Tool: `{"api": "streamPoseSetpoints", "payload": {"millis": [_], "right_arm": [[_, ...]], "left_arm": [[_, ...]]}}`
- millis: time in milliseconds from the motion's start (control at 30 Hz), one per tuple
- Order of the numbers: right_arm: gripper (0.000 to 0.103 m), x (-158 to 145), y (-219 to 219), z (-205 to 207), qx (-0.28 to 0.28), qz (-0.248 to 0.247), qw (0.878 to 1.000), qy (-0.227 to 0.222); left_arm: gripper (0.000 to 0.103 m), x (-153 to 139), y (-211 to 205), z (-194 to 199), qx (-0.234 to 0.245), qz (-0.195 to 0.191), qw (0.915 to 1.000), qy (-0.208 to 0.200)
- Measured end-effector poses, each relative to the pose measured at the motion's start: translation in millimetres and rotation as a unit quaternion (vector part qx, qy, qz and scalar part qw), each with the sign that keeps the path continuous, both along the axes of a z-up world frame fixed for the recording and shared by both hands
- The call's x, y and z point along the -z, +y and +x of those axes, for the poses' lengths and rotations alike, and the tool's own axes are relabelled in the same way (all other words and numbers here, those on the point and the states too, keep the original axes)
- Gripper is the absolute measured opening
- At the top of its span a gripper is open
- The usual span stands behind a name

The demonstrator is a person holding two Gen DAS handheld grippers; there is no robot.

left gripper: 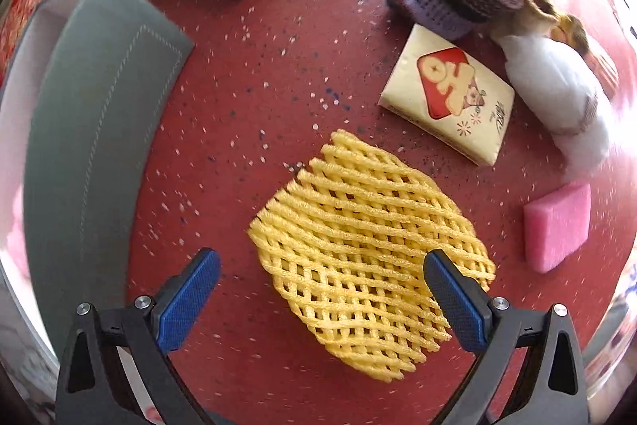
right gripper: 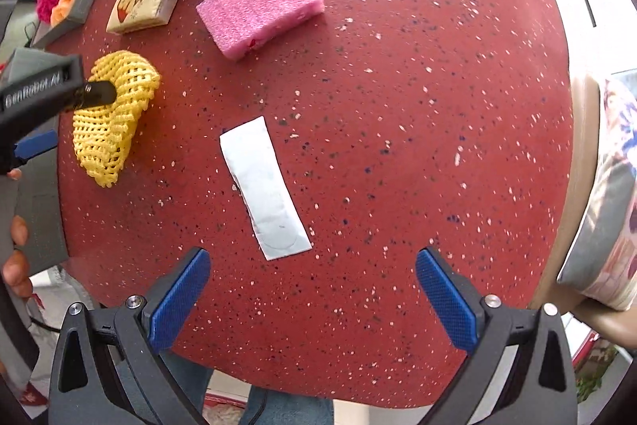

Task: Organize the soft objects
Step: 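Move the left tool to the yellow foam net while the right tool reaches the white paper strip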

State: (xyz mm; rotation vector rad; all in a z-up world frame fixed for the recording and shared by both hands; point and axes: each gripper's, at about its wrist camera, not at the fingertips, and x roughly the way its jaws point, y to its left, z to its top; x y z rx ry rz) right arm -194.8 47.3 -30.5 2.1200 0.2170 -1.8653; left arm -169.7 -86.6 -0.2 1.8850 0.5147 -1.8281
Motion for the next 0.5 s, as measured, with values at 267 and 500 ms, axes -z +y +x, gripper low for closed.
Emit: {"api": "streamPoseSetpoints", "payload": {"millis": [267, 500], "right_arm": [[0.103, 26.9, -47.7, -2.1, -0.060, 0.021, 0.998, 0.029], [0.103, 46.4, -82.7, 3.2, -0.094, 0.041, 0.993, 0.052]], "left_arm": [[0.103, 13.4, 7.1, -7.2, -0.019, -0.004, 0.9998, 0.001], [0.103, 29.5, -13.7, -6.6, -0.066, 0.048, 0.9966, 0.015]]}}
